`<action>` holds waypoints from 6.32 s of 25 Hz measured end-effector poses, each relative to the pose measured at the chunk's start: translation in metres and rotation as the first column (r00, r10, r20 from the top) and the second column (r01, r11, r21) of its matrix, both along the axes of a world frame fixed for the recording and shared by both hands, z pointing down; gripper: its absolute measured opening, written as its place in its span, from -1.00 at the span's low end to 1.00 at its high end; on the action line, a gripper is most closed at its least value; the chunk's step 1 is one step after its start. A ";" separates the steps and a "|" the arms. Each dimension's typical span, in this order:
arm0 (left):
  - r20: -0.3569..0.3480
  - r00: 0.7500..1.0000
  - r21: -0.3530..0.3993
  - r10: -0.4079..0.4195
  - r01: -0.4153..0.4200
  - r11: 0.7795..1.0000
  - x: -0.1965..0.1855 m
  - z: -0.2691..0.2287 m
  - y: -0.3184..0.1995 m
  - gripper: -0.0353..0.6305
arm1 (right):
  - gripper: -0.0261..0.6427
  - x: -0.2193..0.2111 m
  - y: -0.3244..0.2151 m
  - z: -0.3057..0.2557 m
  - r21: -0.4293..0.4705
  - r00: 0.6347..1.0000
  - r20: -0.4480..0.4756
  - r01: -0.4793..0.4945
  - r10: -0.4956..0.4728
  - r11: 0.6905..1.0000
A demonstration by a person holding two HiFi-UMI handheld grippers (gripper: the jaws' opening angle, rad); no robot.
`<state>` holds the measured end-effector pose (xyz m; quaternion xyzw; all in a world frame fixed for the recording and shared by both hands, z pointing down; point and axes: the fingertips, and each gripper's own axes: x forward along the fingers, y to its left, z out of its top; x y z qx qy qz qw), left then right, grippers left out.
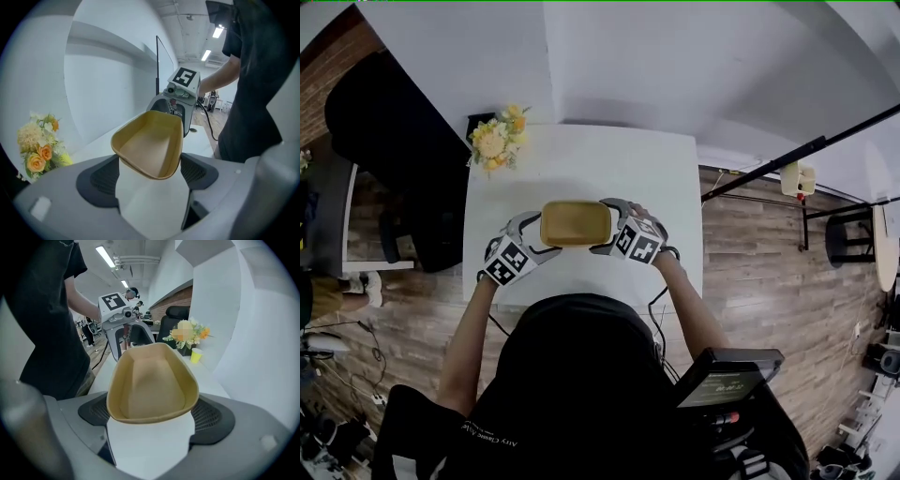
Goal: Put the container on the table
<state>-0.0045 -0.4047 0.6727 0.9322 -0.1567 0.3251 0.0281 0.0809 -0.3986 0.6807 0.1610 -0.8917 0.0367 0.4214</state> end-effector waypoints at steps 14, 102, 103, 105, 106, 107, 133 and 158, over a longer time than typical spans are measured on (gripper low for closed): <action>0.085 0.987 -0.102 -0.133 0.141 0.985 -0.005 0.072 -0.033 0.36 | 0.67 -0.010 -0.035 0.073 -0.099 0.995 -0.095 -0.033 0.023 0.995; -0.466 0.817 0.389 -0.339 0.533 0.751 -0.017 -0.241 -0.067 -0.83 | -0.79 -0.062 -0.052 -0.256 0.372 0.767 0.623 -0.461 0.151 0.806; -0.471 0.814 0.377 -0.340 0.534 0.757 -0.018 -0.241 -0.064 -0.86 | -0.73 -0.064 -0.050 -0.254 0.359 0.760 0.633 -0.458 0.148 0.813; -0.476 0.816 0.376 -0.328 0.526 0.763 -0.017 -0.241 -0.056 -0.90 | -0.67 -0.066 -0.043 -0.248 0.335 0.749 0.647 -0.449 0.144 0.829; -0.479 0.816 0.378 -0.323 0.524 0.763 -0.016 -0.241 -0.052 -0.90 | -0.68 -0.067 -0.038 -0.244 0.327 0.750 0.646 -0.438 0.141 0.837; -0.482 0.813 0.374 -0.326 0.527 0.763 -0.016 -0.240 -0.048 -0.90 | -0.76 -0.068 -0.033 -0.240 0.322 0.756 0.640 -0.424 0.136 0.846; -0.468 0.815 0.204 -0.342 0.476 0.856 -0.012 -0.176 0.012 -0.89 | -0.88 -0.084 0.029 -0.166 0.138 0.787 0.566 -0.383 0.244 0.914; -0.447 0.821 0.206 -0.355 0.481 0.852 -0.020 -0.166 0.012 -0.89 | -0.89 -0.085 0.029 -0.156 0.138 0.799 0.543 -0.389 0.259 0.911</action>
